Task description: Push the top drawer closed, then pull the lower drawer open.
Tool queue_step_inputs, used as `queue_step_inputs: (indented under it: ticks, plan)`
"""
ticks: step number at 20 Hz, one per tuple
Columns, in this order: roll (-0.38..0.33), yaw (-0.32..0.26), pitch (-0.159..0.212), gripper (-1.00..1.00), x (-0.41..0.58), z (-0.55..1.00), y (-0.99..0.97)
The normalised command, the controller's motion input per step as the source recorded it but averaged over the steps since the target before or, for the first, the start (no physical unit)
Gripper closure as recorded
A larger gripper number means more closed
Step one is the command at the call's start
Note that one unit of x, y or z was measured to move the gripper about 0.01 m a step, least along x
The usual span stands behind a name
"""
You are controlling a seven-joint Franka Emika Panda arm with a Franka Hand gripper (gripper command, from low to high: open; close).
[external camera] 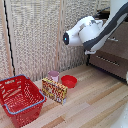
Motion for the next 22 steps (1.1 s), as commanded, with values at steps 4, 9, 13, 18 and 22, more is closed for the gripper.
queue_step_inputs:
  ticks: [4, 9, 13, 18, 22]
  plan:
    - [-0.046, 0.069, 0.0, 1.0, -0.037, 0.33, -0.84]
    - [-0.071, 0.079, 0.008, 1.0, -0.068, 0.24, -0.77]
    - [-0.066, 0.08, 0.013, 1.0, -0.066, 0.15, -0.76]
    - [-0.102, 0.078, 0.004, 1.0, -0.082, 0.12, -0.66]
    - [-0.12, 0.059, 0.008, -1.0, -0.066, 0.09, -0.42]
